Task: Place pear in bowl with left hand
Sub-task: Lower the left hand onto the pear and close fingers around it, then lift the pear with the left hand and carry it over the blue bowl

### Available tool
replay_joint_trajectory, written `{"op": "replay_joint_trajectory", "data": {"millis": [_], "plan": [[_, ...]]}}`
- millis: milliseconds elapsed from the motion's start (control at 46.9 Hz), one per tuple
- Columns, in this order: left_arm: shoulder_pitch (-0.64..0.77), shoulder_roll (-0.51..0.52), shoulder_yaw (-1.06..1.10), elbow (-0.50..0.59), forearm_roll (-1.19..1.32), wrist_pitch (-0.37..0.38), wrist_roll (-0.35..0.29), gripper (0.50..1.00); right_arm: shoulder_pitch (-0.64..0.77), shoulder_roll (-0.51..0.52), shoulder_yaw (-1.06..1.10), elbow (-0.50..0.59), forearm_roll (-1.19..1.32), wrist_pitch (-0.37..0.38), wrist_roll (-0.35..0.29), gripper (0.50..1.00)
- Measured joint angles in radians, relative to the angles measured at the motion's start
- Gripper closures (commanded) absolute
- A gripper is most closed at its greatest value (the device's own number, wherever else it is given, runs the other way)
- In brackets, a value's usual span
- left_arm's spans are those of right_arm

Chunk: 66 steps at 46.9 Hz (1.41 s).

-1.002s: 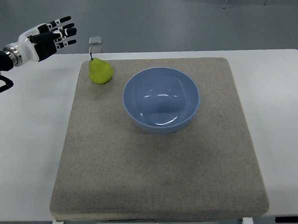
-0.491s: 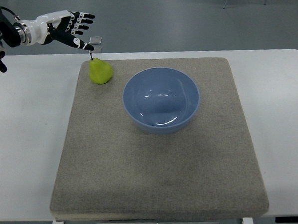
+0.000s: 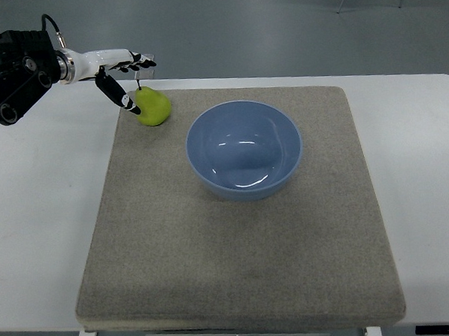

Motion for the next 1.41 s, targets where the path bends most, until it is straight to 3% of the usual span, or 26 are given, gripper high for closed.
{"op": "replay_joint_trajectory", "data": {"millis": [576,810,1045,1258,1408], "plan": [[0.053,-0.076,0.05,0.037,0.035,0.096,0.004,0.536,0.0,0.0,0.0,0.0,0.0,0.0,0.0,0.576],[0.054,-0.088,0.05,0.046,0.037,0.125,0.007,0.771,0.0,0.0,0.001,0.0,0.0,0.0,0.0,0.576],[0.054,-0.095,0.049,0.049,0.035,0.164,0.007,0.802,0.0,0.0,0.0,0.0,0.0,0.0,0.0,0.574],[0.046,-0.088,0.047,0.047,0.038,0.17,0.006,0.99,0.0,0.0,0.0,0.0,0.0,0.0,0.0,0.576],[0.009,-0.069,0.047,0.026,0.03,0.156,0.005,1.0,0.0,0.0,0.0,0.0,0.0,0.0,0.0,0.576]]}}
